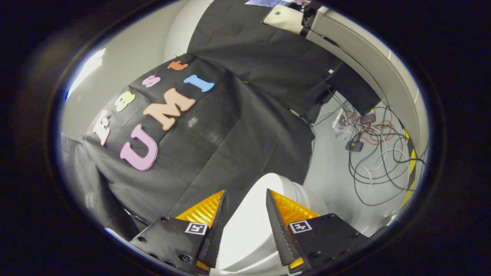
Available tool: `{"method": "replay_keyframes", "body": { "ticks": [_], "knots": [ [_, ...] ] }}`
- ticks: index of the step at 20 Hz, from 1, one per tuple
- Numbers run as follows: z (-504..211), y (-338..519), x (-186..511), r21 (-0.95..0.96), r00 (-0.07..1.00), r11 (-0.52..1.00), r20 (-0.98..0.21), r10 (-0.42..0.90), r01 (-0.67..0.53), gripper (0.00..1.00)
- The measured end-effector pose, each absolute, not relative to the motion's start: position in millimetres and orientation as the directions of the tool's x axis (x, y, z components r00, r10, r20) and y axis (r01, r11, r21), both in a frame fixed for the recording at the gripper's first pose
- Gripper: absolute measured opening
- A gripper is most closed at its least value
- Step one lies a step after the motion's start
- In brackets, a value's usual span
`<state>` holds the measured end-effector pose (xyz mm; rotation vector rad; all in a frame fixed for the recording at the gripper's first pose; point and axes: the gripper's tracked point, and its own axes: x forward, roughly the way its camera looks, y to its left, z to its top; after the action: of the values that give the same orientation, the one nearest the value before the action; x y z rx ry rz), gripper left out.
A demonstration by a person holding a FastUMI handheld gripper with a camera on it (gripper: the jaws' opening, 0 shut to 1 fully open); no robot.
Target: Open the toilet lid.
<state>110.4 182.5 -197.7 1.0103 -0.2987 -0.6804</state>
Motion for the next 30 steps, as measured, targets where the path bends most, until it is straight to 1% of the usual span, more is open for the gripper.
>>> {"method": "replay_keyframes", "body": {
  "ticks": [5, 9, 16, 19, 24, 25, 28, 30],
  "knots": [
    [-224, 190, 107, 0.897, 0.741, 0.251, -0.115, -0.662, 0.363, 0.62],
    [-233, 193, 102, 0.922, 0.717, 0.192, -0.119, -0.686, 0.336, 0.63],
    [-260, 198, 98, 0.923, 0.686, 0.107, -0.193, -0.702, 0.369, 0.63],
    [-255, 200, 96, 0.936, 0.679, 0.103, -0.166, -0.715, 0.337, 0.62],
    [-265, 204, 91, 0.944, 0.666, 0.070, -0.173, -0.726, 0.321, 0.62],
    [-262, 206, 89, 0.949, 0.666, 0.073, -0.158, -0.729, 0.305, 0.62],
    [-262, 202, 81, 0.955, 0.632, 0.065, -0.138, -0.763, 0.288, 0.62],
    [-254, 199, 74, 0.968, 0.610, 0.059, -0.105, -0.785, 0.243, 0.63]
  ]
}}
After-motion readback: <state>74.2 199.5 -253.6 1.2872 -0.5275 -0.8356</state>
